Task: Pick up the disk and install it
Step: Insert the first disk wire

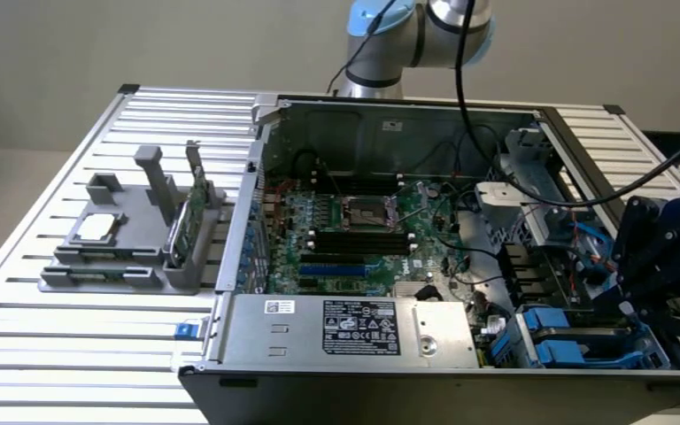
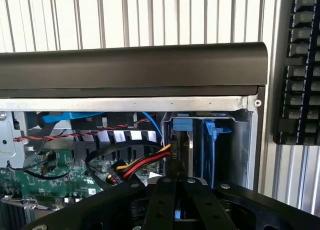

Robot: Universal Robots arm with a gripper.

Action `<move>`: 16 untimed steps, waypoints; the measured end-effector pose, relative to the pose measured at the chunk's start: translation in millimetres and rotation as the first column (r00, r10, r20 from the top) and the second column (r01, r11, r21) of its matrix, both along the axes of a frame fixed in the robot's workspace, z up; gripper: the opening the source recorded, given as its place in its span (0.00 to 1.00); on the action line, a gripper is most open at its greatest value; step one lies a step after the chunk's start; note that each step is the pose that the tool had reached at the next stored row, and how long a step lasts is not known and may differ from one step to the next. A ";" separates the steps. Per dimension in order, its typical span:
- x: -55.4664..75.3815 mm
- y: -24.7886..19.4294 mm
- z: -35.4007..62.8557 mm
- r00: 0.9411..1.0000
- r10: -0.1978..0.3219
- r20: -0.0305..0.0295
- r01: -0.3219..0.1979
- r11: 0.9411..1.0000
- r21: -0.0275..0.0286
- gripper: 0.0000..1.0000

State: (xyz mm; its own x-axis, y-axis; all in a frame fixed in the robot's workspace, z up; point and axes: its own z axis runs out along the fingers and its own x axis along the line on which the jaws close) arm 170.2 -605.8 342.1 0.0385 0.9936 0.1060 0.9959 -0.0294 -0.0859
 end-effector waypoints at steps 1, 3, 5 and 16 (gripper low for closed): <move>-1.6 -0.3 0.7 1.000 0.000 0.000 0.000 1.000 0.001 0.11; -6.8 -0.5 1.2 1.000 0.000 0.000 0.000 1.000 0.003 0.11; -14.7 -0.5 1.6 1.000 0.000 0.000 0.000 1.000 0.005 0.11; -51.0 0.0 5.4 1.000 0.000 0.005 0.000 1.000 0.011 0.11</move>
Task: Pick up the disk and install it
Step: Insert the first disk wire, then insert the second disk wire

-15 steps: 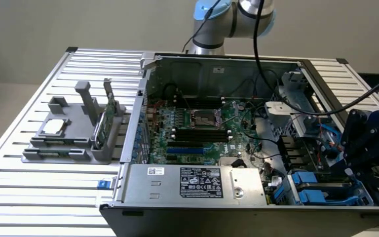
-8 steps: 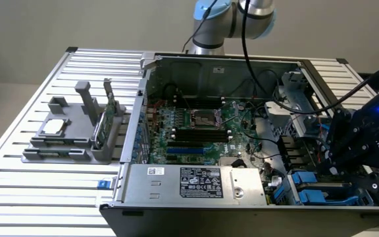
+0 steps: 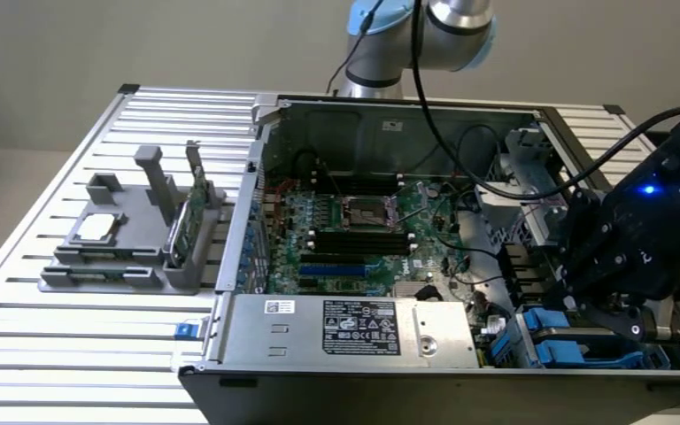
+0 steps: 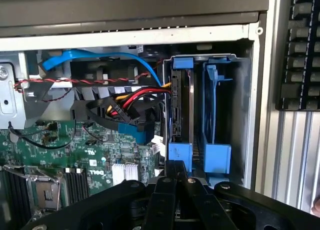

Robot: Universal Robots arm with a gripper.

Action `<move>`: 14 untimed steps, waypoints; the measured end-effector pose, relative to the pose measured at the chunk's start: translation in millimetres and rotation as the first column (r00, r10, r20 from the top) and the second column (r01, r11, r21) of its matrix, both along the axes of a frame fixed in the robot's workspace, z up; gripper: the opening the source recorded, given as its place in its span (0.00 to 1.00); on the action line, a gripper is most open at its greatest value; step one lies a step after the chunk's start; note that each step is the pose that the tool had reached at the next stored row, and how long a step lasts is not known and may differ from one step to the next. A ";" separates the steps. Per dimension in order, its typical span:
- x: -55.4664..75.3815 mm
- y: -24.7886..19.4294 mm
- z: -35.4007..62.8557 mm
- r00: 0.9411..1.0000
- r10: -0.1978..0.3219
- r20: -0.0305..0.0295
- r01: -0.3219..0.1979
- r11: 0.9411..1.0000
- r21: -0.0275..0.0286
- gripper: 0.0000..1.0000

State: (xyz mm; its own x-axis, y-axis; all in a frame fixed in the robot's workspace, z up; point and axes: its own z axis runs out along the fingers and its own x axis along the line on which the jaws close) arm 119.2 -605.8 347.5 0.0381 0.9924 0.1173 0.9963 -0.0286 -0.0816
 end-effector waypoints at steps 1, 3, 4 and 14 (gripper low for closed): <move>0.0 0.0 0.0 1.000 0.000 0.000 0.000 1.000 0.000 0.11; 0.0 0.1 0.1 1.000 0.000 0.000 0.000 1.000 0.000 0.11; 0.0 0.0 0.2 1.000 0.000 0.000 0.000 1.000 0.000 0.11; 0.0 0.1 0.1 1.000 0.000 0.000 0.000 1.000 0.002 0.12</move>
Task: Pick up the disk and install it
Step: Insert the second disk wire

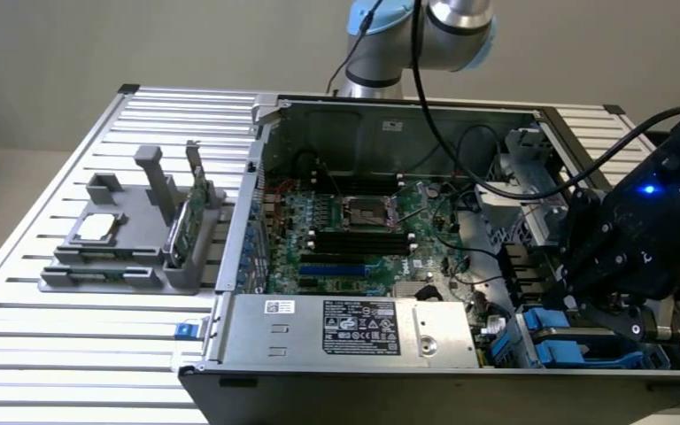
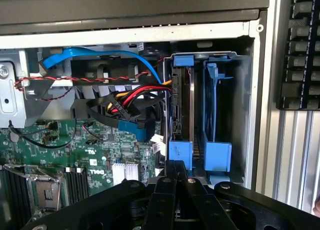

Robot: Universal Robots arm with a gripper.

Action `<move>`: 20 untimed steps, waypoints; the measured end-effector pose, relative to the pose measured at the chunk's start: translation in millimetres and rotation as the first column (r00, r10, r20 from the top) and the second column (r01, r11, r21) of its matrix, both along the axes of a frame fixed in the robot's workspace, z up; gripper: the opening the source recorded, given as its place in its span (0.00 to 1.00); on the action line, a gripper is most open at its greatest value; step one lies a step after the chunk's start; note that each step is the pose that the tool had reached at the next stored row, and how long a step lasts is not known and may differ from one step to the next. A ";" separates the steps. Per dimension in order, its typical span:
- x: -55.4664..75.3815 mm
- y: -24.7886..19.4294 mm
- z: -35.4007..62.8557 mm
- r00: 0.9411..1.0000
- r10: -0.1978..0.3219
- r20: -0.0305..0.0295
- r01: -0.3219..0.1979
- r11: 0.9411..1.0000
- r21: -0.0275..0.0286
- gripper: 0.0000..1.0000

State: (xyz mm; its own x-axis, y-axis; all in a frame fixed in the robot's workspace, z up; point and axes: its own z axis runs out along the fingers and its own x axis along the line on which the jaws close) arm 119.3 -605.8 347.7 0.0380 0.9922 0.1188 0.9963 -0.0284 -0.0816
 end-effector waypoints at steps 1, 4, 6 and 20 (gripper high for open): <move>0.0 0.1 0.0 1.000 0.000 0.000 0.000 1.000 0.000 0.18; -0.1 3.7 0.0 1.000 -0.001 0.001 0.001 1.000 0.000 0.25; -0.2 9.3 1.1 1.000 -0.002 0.001 0.002 1.000 0.000 0.25; 18.8 31.8 24.7 1.000 -0.002 0.001 0.002 0.997 -0.077 0.25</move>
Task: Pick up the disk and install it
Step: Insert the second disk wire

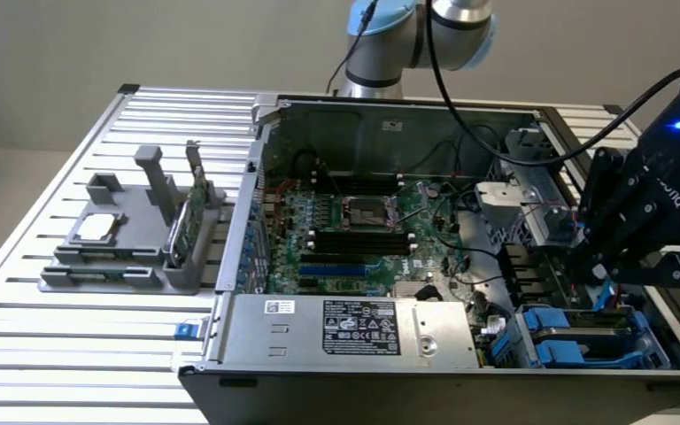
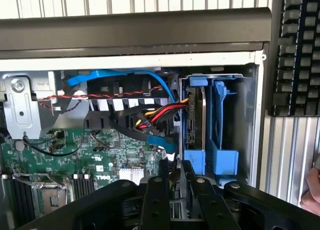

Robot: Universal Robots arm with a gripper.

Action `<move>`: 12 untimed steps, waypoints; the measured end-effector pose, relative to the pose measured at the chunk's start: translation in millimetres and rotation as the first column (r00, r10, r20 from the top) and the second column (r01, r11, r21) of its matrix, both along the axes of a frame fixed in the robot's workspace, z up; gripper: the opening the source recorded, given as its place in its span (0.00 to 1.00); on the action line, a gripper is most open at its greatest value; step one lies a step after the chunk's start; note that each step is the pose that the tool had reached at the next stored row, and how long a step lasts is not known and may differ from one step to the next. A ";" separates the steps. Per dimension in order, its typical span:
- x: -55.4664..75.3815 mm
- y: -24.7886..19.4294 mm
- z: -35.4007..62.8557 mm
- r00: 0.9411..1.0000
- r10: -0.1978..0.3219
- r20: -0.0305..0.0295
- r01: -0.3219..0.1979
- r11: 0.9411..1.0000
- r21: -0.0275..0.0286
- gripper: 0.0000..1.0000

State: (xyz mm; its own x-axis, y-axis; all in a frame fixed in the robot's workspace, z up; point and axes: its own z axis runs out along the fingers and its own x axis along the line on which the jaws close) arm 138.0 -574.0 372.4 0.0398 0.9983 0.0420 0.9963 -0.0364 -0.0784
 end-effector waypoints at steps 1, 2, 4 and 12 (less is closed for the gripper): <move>0.5 2.6 0.0 1.000 0.000 0.000 0.000 1.000 -0.003 0.25; 1.2 4.7 0.1 1.000 0.000 0.000 0.000 1.000 -0.008 0.25; 3.6 7.0 0.8 1.000 0.000 0.000 0.000 1.000 -0.019 0.25; 10.5 9.3 2.1 1.000 0.000 0.000 0.000 0.998 -0.058 0.25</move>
State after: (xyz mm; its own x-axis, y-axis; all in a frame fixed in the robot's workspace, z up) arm 148.5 -564.7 374.5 0.0400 0.9991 -0.0159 0.9962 -0.0411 -0.0762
